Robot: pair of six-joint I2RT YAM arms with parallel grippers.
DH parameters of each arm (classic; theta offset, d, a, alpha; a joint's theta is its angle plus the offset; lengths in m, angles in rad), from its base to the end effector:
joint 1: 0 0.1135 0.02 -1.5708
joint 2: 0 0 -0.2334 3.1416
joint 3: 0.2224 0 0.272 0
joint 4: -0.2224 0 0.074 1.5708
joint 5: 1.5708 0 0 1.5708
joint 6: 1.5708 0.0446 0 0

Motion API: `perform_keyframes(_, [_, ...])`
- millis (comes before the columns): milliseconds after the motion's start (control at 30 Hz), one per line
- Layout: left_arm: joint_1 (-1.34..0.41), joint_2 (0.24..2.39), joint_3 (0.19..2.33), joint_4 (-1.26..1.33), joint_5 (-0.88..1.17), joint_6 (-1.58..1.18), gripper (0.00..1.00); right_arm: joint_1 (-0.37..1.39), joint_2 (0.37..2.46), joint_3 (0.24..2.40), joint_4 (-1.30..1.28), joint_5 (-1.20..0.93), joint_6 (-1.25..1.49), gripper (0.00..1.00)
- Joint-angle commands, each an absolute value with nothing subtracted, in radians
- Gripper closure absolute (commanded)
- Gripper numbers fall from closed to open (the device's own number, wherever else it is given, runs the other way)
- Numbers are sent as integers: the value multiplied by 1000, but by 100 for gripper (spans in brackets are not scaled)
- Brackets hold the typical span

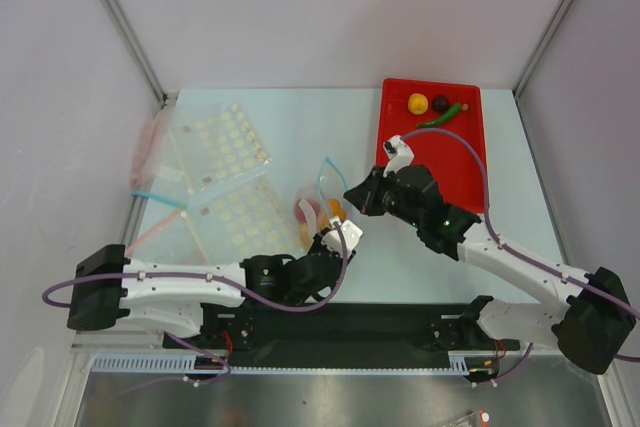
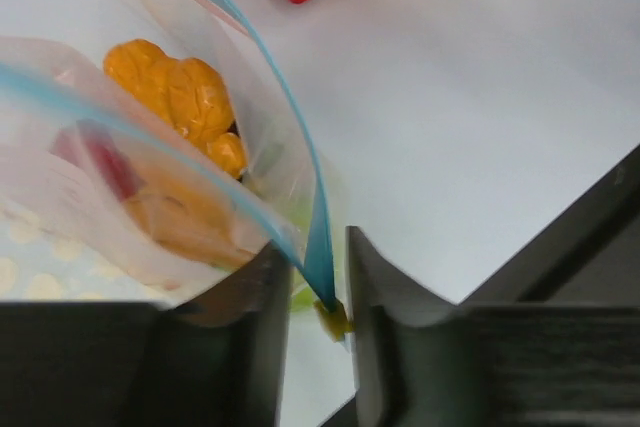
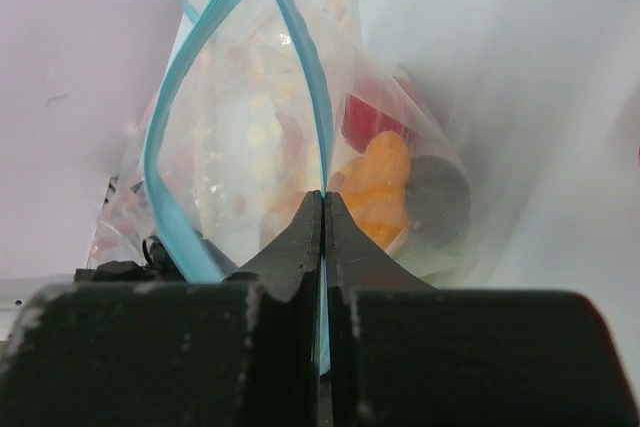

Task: Place the food in the zip-top bag and seal the zipper
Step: Zip the zipper food storage bag at the center of the board.

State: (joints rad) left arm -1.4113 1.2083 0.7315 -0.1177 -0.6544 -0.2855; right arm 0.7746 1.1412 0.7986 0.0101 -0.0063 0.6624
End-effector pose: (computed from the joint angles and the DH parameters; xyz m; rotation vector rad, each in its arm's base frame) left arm 0.0730 -0.2831 0.2020 0.7689 1.8996 -0.3509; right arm 0.2177 0.2135 0.2544 -0.1182 2.0237 0.9557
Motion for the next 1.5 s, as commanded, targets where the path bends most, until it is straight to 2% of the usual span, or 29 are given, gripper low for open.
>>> perform_keyframes(0, [-1416,1213,794,-172,-703,-322,73,772,1103,792,44,0,661,100])
perform_keyframes(100, [-1416,1192,828,-250,-695,-357,100,772,1100,792,41,18,644,100])
perform_keyframes(167, [-1416,1160,839,-308,-652,-368,100,772,1098,793,32,29,626,97])
perform_keyframes(267, [-1414,1072,857,-370,-545,-380,100,772,1094,828,0,12,520,72])
perform_keyframes(300, [-1414,1045,867,-382,-519,-385,100,772,1089,840,-39,11,496,59])
perform_keyframes(367, [-1413,965,871,-417,-470,-390,100,770,1074,861,-84,27,447,54])
perform_keyframes(567, [-1411,796,836,-482,-330,-382,100,752,953,828,-74,15,313,48])
perform_keyframes(633, [-1413,744,792,-483,-284,-374,100,752,898,813,-37,-43,256,44])
perform_keyframes(800, [-1413,675,726,-468,-250,-425,100,758,819,697,107,-319,27,43])
perform_keyframes(1067, [-1414,745,726,-471,-184,-420,100,833,839,680,120,-495,-152,42])
perform_keyframes(1133, [-1416,764,729,-466,-176,-417,100,865,841,660,124,-540,-246,39])
perform_keyframes(1200, [-1417,779,727,-465,-173,-417,100,908,831,641,132,-545,-303,34])
perform_keyframes(1467, [-1425,759,721,-457,-150,-419,100,966,851,624,72,-542,-498,33])
